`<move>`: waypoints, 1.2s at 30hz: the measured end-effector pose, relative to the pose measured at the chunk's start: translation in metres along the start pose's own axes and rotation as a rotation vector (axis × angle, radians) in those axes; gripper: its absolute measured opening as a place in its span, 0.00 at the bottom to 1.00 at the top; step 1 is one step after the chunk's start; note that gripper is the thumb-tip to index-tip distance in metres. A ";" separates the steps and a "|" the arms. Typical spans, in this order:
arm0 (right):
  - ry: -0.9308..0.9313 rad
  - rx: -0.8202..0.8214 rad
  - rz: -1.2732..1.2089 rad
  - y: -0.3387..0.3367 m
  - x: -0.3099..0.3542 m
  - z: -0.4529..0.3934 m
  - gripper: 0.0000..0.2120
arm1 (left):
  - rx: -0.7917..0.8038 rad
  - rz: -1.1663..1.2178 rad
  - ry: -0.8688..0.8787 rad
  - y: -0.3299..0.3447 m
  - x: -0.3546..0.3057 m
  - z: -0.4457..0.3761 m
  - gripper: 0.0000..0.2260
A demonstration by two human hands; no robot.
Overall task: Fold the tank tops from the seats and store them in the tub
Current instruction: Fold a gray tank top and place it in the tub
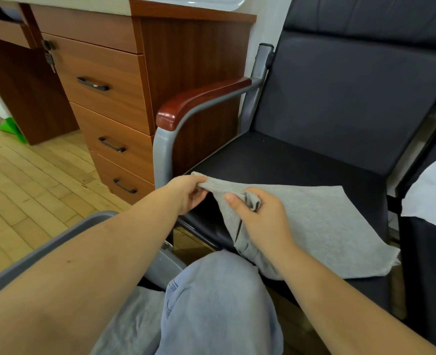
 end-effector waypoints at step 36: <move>0.458 -0.447 0.160 -0.251 -0.147 0.048 0.03 | 0.239 -0.537 0.190 0.309 0.058 -0.009 0.09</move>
Point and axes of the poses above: each hand's wrist, its own z-axis away from the middle knuckle, its own y-axis out of the palm, x = y × z, the point moved 3 cm from there along -z, towards the middle knuckle, and after that the axes turned 5 degrees about -z, right-handed, at the moved point
